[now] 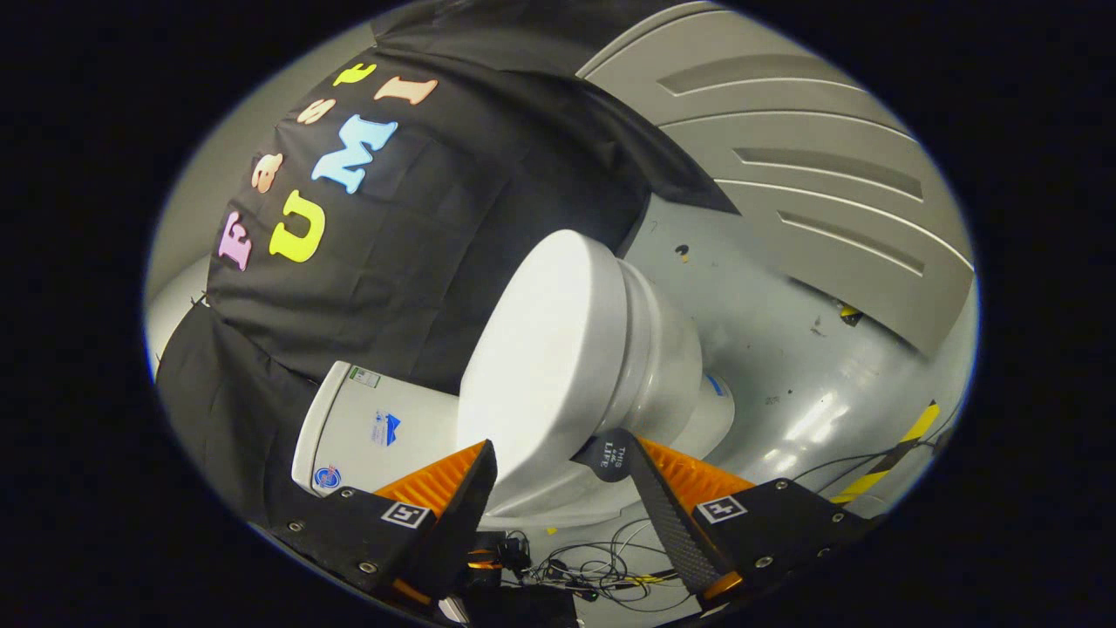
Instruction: Open the toilet lid.
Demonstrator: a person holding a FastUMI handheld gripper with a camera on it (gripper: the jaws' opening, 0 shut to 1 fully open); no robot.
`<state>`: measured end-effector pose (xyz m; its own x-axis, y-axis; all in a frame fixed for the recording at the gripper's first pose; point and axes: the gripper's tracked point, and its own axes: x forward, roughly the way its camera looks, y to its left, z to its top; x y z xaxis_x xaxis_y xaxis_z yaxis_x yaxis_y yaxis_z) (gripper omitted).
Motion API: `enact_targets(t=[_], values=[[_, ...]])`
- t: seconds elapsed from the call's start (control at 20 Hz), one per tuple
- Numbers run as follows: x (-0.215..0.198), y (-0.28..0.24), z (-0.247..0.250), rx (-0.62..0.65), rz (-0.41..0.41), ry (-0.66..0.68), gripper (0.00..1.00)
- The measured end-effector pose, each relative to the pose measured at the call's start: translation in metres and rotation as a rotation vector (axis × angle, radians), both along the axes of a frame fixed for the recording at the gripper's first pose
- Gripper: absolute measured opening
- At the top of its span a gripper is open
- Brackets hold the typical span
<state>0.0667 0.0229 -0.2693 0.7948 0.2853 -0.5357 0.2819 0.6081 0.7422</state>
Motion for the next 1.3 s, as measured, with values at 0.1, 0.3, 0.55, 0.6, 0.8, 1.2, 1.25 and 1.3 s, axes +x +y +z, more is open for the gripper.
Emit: enact_targets(t=[0.1, 0.3, 0.55, 0.6, 0.8, 1.2, 1.25, 1.3], values=[[0.001, 0.0, -0.013, 0.01, 0.001, 0.019, 0.95], [0.001, -0.001, -0.026, 0.065, 0.003, 0.041, 0.94], [0.002, 0.011, -0.033, 0.166, 0.025, 0.053, 0.94], [0.004, 0.013, -0.035, 0.183, 0.025, 0.053, 0.93], [0.013, 0.014, -0.035, 0.244, 0.008, 0.042, 0.83], [0.014, -0.001, -0.054, 0.308, -0.067, 0.084, 0.15], [0.015, 0.0, -0.055, 0.322, -0.068, 0.091, 0.14], [0.015, 0.0, -0.054, 0.335, -0.069, 0.092, 0.13]])
